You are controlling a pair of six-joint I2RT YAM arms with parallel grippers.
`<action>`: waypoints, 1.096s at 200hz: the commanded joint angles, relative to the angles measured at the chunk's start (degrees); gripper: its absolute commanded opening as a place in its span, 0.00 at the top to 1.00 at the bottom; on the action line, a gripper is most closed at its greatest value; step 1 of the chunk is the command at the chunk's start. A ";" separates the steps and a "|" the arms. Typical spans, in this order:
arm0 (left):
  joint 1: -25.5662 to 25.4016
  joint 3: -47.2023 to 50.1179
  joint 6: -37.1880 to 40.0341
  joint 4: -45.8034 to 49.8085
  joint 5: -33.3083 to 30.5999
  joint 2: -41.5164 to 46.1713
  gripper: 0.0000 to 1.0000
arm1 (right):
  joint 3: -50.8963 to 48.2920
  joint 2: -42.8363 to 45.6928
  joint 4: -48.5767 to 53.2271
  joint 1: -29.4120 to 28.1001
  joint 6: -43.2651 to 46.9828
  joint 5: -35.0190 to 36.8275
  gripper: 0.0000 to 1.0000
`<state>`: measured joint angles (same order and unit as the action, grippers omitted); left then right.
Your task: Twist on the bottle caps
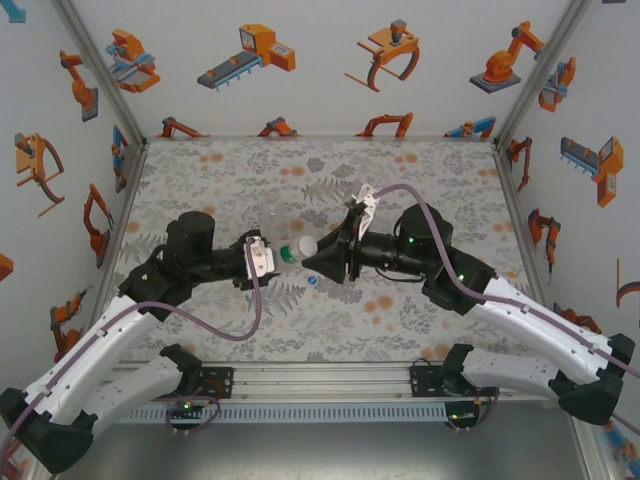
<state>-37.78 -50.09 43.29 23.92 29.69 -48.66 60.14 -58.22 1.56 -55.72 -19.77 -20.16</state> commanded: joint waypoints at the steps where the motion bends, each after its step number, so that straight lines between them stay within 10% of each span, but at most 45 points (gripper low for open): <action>1: -0.35 -0.25 -0.65 -3.31 -0.02 -0.49 1.00 | 0.64 -0.52 -3.99 -0.95 -13.57 8.25 1.00; 16: -0.35 -0.42 -1.29 -3.34 -0.83 -0.63 1.00 | 1.61 0.00 -0.60 -0.92 -13.07 10.37 1.00; 69: -0.28 -2.21 -3.51 -2.17 0.01 -2.66 1.00 | 0.57 4.01 2.70 -0.84 -0.16 10.16 0.49; 105: -0.34 -2.20 -2.59 -1.60 -1.65 -3.28 1.00 | 8.63 -0.14 12.93 -0.87 -7.88 15.95 0.27; 219: -0.34 -2.86 -3.48 -1.57 -6.62 -4.76 1.00 | 19.13 -14.56 23.18 1.16 -32.89 13.57 0.31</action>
<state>-37.87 -50.94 40.69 22.00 22.94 -53.52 76.64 -71.85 23.90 -55.20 -48.53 -5.32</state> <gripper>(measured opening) 0.530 0.722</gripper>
